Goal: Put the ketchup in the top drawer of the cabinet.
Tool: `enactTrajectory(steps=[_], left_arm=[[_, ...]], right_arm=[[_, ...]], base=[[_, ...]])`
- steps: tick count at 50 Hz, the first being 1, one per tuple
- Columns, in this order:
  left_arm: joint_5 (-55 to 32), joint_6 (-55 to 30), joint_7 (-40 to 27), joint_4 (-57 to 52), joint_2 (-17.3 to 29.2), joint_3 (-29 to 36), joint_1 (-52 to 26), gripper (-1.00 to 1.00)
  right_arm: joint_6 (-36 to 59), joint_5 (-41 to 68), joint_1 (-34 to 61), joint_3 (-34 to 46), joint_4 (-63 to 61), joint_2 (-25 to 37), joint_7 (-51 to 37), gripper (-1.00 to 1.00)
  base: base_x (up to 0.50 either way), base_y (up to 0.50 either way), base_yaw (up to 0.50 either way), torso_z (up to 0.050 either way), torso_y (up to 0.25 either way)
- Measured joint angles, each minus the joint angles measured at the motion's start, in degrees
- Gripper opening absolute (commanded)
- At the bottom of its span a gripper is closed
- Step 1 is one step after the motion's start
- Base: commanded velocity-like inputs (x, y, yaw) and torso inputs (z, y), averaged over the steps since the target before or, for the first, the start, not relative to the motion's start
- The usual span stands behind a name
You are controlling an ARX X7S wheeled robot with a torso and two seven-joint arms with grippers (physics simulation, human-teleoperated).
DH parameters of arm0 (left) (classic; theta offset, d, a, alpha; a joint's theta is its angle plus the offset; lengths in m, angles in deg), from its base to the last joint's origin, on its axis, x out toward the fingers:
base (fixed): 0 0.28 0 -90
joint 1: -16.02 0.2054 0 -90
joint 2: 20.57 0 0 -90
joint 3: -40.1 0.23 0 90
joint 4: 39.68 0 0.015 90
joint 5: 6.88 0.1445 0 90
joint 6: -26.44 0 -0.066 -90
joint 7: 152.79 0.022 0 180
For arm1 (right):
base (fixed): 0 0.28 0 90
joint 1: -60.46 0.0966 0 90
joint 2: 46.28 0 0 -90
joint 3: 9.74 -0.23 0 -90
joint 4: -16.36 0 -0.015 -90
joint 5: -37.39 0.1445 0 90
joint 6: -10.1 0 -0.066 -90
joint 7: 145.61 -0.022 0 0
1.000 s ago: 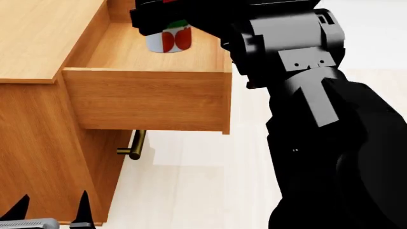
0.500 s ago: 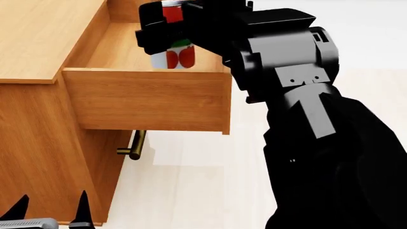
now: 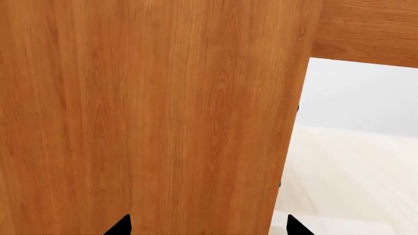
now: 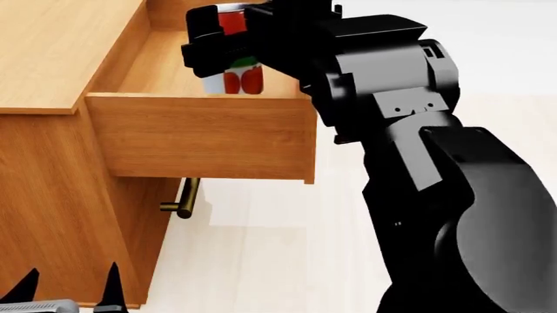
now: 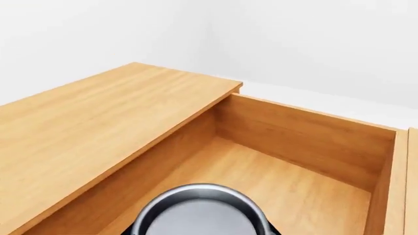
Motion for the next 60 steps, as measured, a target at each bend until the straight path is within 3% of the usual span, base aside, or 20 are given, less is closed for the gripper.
enactTrajectory(steps=[16, 44, 45, 60], left_arm=[[-0.3, 0.3, 0.1, 0.8, 0.0, 0.1, -0.3, 1.0], [-0.6, 0.8, 0.1, 1.6, 0.0, 0.3, -0.4, 1.0], [-0.6, 0.8, 0.0, 1.6, 0.0, 0.3, -0.4, 1.0], [-0.7, 0.8, -0.2, 1.6, 0.1, 0.5, -0.5, 1.0]], right_arm=[[-2.2, 11.7, 0.7, 12.0, -1.2, 0.0, -1.3, -1.0], [-2.8, 13.4, 0.7, 13.6, -1.7, 0.0, -0.8, -1.0], [-2.9, 13.4, 0.7, 13.6, -1.7, 0.0, -0.8, 1.0], [-4.6, 12.4, 0.2, 14.0, -1.6, 0.0, -1.7, 1.0]], base=[[0.0, 0.0, 0.0, 0.0, 0.001], [0.0, 0.0, 0.0, 0.0, 0.0], [0.0, 0.0, 0.0, 0.0, 0.0], [0.0, 0.0, 0.0, 0.0, 0.0]])
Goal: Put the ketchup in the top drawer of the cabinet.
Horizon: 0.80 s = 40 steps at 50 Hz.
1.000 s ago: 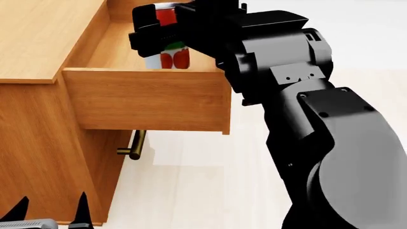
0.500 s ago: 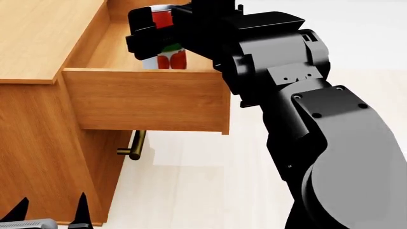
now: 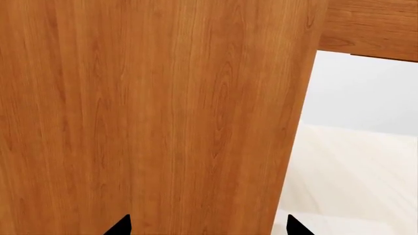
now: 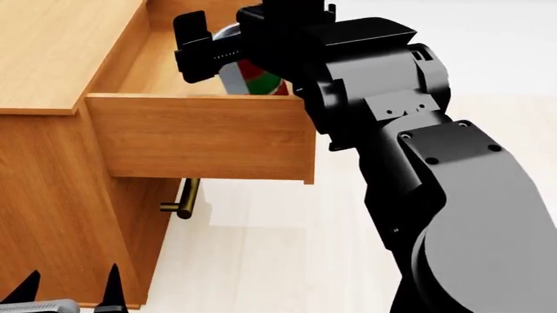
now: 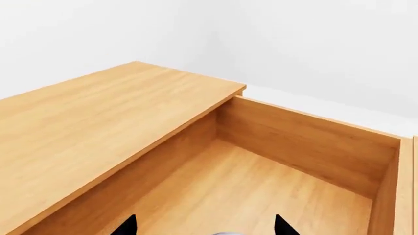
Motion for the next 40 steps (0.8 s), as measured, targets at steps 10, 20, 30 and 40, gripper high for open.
enactTrajectory(steps=[10, 20, 30, 40], left_arm=[[-0.1, -0.1, -0.2, -0.2, 0.1, 0.1, 0.0, 1.0], [-0.2, 0.1, -0.2, -0.1, 0.1, 0.2, 0.0, 1.0], [-0.2, 0.2, -0.4, -0.3, 0.2, 0.4, 0.3, 1.0], [-0.3, 0.2, -0.5, -0.5, 0.3, 0.5, 0.2, 1.0]], right_arm=[[-3.2, 1.3, 0.1, 0.5, 0.4, 0.0, -0.9, 1.0], [-8.4, 3.5, 0.3, 0.9, 0.6, 0.0, -1.5, 1.0], [-16.8, 8.8, 0.9, 1.6, 1.2, 0.0, -2.9, 1.0], [-24.0, 16.6, 2.1, 5.0, 1.5, 0.0, -3.8, 1.0]], base=[[0.0, 0.0, 0.0, 0.0, 0.0], [0.0, 0.0, 0.0, 0.0, 0.0], [0.0, 0.0, 0.0, 0.0, 0.0], [0.0, 0.0, 0.0, 0.0, 0.0]])
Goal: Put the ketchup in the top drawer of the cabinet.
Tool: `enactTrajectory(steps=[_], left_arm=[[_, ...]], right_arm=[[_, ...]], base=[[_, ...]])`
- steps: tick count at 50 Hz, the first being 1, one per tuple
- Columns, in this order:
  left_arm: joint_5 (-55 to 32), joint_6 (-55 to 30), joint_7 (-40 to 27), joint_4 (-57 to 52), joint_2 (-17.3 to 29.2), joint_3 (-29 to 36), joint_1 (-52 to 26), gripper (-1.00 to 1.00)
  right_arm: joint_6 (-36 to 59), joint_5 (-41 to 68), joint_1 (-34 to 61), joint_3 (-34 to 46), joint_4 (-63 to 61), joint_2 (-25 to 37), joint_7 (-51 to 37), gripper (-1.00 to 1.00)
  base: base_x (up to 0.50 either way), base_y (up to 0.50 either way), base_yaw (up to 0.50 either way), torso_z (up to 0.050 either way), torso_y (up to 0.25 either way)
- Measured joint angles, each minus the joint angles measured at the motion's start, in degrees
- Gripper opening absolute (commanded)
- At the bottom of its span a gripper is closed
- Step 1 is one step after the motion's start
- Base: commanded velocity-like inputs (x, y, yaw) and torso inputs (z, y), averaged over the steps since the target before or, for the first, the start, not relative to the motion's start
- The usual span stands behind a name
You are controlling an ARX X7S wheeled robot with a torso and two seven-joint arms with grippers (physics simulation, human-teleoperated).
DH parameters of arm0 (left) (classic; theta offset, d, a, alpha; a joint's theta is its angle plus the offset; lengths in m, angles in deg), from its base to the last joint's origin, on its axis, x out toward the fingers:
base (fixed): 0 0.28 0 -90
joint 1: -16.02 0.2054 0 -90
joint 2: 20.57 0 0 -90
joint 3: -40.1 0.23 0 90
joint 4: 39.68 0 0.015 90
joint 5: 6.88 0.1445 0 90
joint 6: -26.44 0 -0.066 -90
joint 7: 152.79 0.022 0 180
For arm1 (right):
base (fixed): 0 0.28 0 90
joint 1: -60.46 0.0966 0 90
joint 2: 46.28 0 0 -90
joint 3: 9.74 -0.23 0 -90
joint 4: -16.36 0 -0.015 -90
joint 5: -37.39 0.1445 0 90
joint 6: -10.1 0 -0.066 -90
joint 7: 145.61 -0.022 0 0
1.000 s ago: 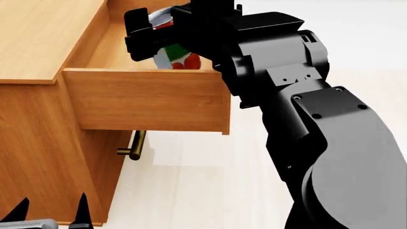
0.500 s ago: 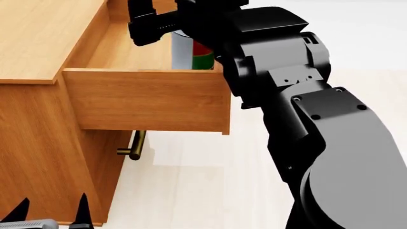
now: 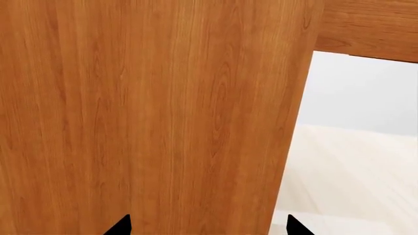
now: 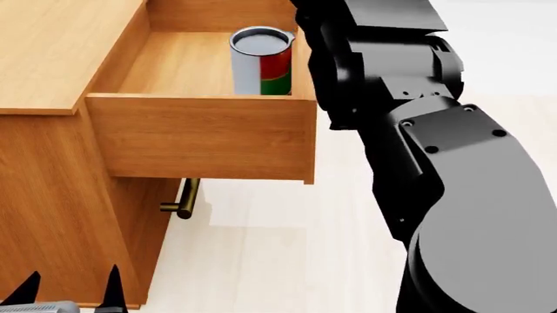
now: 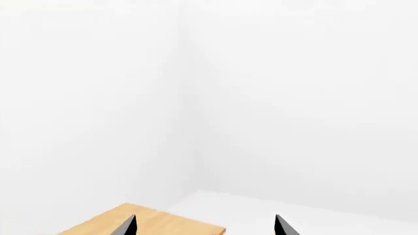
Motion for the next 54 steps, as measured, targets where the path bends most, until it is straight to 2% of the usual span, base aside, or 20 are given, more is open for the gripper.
enactTrajectory(steps=[8, 17, 22, 37, 47, 54], left_arm=[[0.5, 0.1, -0.4, -1.2, 0.4, 0.1, 0.0, 1.0], [2.0, 1.2, -1.1, -5.0, 1.4, 0.2, 0.5, 1.0], [2.6, 1.3, -1.5, -7.1, 1.9, 0.3, 0.8, 1.0], [3.7, 0.7, -2.8, -11.9, 3.0, 0.8, 1.6, 1.0], [4.2, -0.2, -3.7, -15.8, 4.0, 1.2, 2.5, 1.0], [4.4, -0.8, -4.4, -18.5, 4.7, 1.2, 3.3, 1.0]], right_arm=[[-3.1, 5.5, 1.5, 3.8, 0.1, 0.0, -1.2, 1.0], [-6.1, 9.0, 3.6, 4.6, -0.2, 0.1, -0.8, 1.0], [-9.2, 9.2, 4.9, 4.8, -6.2, 3.2, -3.4, 1.0], [-21.6, 0.6, 9.3, 7.0, -45.7, 24.4, -23.2, 1.0], [-27.2, -11.3, 10.3, 10.1, -72.1, 40.3, -38.6, 1.0], [-30.1, -21.3, 8.3, 12.5, -86.3, 49.8, -48.8, 1.0]], base=[[0.0, 0.0, 0.0, 0.0, 0.0], [0.0, 0.0, 0.0, 0.0, 0.0], [0.0, 0.0, 0.0, 0.0, 0.0], [0.0, 0.0, 0.0, 0.0, 0.0], [0.0, 0.0, 0.0, 0.0, 0.0], [0.0, 0.0, 0.0, 0.0, 0.0]])
